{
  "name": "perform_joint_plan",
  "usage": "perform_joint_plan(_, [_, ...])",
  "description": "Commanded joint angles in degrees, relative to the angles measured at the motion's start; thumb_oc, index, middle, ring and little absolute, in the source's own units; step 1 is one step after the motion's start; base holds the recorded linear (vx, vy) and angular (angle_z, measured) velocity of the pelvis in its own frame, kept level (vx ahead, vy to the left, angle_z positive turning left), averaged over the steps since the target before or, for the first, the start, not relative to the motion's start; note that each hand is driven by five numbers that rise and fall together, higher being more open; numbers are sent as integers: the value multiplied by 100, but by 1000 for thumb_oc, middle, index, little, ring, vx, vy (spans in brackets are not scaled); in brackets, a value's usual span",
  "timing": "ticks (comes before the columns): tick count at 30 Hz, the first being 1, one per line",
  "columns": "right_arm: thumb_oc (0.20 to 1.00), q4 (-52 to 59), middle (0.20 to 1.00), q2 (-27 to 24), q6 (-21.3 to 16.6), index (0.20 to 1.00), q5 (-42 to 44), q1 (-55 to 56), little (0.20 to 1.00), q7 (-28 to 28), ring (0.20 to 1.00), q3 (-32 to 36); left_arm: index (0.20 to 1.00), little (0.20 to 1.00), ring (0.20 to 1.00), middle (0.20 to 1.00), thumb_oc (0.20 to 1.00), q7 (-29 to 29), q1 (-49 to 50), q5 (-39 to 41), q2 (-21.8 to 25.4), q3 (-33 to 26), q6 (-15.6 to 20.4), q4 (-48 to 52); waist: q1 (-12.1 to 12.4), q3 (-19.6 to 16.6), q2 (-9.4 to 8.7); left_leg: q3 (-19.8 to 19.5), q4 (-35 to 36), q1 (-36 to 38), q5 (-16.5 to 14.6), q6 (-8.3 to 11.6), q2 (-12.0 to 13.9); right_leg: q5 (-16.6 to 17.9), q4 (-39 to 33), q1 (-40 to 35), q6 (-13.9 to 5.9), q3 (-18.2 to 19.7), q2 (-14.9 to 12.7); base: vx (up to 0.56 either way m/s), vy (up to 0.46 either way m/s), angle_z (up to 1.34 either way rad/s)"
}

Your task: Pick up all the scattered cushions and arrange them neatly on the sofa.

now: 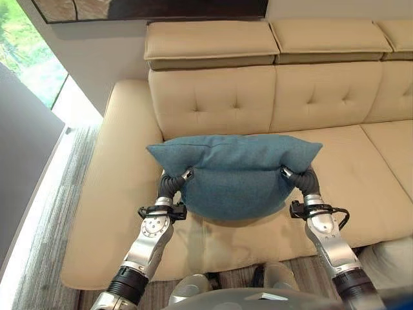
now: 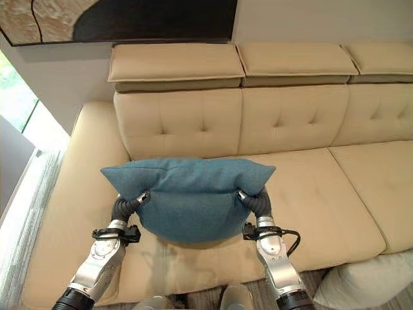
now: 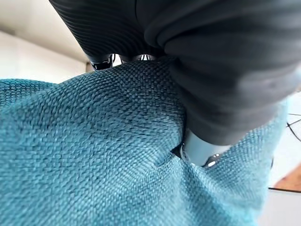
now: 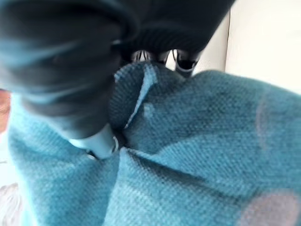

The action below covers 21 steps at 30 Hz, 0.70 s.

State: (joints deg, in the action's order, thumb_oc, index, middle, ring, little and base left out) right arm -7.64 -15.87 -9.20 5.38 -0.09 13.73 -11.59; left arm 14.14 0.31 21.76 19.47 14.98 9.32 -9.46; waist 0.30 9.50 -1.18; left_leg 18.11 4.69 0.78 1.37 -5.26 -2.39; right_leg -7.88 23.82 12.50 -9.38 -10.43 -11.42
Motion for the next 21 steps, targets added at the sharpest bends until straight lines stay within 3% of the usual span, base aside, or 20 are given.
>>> perform_joint_plan(1, [200, 336, 200, -64, -514, 200, 15, -373, 200, 83, 200, 242, 200, 200, 200, 200, 200, -99, -282, -127, -158, 55, 549, 635, -93, -278, -122, -455, -306, -94, -339, 512, 301, 698, -1865, -806, 69, -118, 328, 138, -184, 36])
perform_joint_plan(4, [200, 360, 200, -240, -494, 200, -62, -512, 200, 142, 200, 249, 200, 200, 200, 200, 200, -63, -504, -232, -219, 84, 558, 567, -124, -490, -89, -527, -51, 31, -237, 632, 350, 767, -2428, -1165, 146, -262, 482, 190, -195, 46])
perform_joint_plan(13, [200, 114, 200, -497, -356, 200, -115, -1293, 200, 375, 200, -109, 200, 200, 200, 200, 200, 403, -1369, -288, -306, 250, 511, 177, -145, -585, -61, -632, 31, 244, -228, 802, 470, 707, -2863, -1647, 235, -474, 647, 105, -71, 9])
perform_joint_plan(21, [200, -654, 200, -585, -227, 200, -435, -3133, 200, 1014, 200, -736, 200, 200, 200, 200, 200, 1167, -3252, -379, -368, 601, 549, -769, -105, -325, -34, -769, 31, -12, -152, 851, 479, 714, -2882, -1436, 255, -486, 700, -10, -18, 10])
